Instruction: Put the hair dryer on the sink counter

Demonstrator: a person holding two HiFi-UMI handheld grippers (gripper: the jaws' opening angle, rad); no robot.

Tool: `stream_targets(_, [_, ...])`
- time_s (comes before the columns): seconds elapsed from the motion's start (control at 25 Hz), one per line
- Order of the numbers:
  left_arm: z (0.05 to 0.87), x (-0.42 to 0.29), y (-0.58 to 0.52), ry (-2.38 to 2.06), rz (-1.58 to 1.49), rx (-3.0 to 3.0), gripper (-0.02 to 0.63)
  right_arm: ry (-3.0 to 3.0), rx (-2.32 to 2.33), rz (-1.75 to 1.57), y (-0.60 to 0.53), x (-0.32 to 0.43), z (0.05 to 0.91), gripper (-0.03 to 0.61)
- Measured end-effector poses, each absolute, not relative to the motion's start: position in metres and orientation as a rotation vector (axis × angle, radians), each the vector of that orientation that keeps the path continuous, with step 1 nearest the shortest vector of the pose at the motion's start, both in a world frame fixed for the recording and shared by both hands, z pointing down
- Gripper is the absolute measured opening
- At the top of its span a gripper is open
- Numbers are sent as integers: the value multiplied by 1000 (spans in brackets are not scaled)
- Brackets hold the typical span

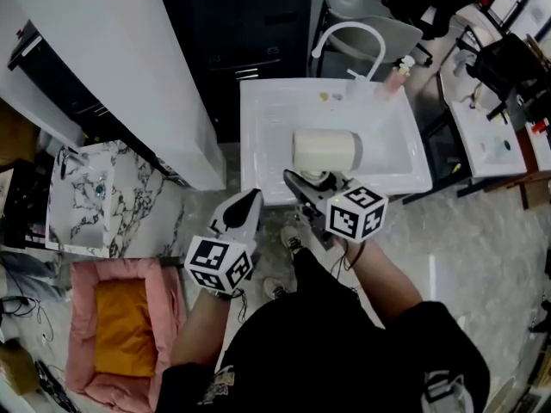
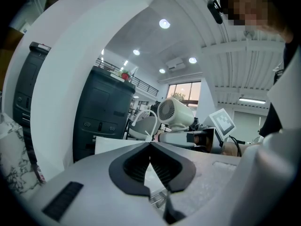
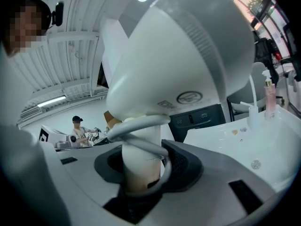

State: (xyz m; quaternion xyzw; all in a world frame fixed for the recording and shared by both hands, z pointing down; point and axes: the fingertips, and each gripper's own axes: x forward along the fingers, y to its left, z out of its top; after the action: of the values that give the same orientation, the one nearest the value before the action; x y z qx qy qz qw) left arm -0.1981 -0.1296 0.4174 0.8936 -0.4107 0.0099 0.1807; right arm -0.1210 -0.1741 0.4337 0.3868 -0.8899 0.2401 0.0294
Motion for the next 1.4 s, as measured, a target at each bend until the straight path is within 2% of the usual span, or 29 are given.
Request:
stream_targets(0.76, [447, -156, -282, -1184, 61, 2515, 3, -2697, 1112, 907, -354, -101, 495, 167])
stream_targets(1.4, [495, -134, -359, -1145, 186, 2497, 3, -2548, 1079, 1125, -464, -107, 595, 166])
